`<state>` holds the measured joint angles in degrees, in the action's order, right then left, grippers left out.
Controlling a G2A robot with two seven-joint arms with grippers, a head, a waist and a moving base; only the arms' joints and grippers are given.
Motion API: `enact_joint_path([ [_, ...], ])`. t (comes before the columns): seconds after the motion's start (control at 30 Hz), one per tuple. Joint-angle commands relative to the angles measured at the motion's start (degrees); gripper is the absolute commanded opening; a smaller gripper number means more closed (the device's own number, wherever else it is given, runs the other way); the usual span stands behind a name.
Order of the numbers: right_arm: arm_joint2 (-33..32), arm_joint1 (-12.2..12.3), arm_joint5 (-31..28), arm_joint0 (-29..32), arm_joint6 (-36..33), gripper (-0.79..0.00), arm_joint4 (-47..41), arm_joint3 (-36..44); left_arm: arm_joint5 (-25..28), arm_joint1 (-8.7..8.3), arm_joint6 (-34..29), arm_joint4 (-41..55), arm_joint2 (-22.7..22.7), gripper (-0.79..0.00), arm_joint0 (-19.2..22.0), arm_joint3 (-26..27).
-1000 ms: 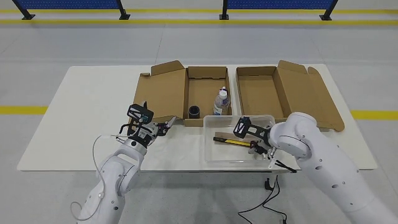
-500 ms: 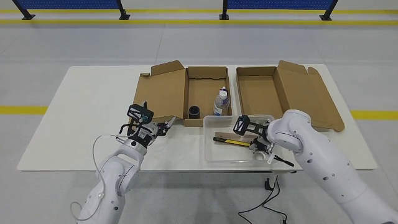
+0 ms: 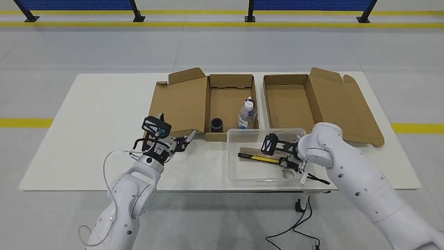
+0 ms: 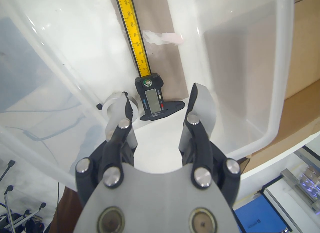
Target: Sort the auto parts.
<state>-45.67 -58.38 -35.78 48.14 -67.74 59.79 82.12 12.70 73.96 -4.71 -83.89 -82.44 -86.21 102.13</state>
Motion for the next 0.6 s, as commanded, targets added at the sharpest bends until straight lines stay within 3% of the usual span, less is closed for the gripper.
enact_joint_path([
  [0.0,0.55,-0.18,-0.38,-0.23,0.26,-0.406,0.11,-0.75,0.0,0.0,0.0,0.0,0.0,0.0,0.0,0.0],
  [0.17,1.65,-0.57,-0.82,-0.7,0.75,-0.449,0.48,-2.37,0.0,0.0,0.0,0.0,0.0,0.0,0.0,0.0],
  [0.57,4.44,-1.86,-0.99,-2.1,2.38,-0.449,0.84,-5.84,0.0,0.0,0.0,0.0,0.0,0.0,0.0,0.0],
])
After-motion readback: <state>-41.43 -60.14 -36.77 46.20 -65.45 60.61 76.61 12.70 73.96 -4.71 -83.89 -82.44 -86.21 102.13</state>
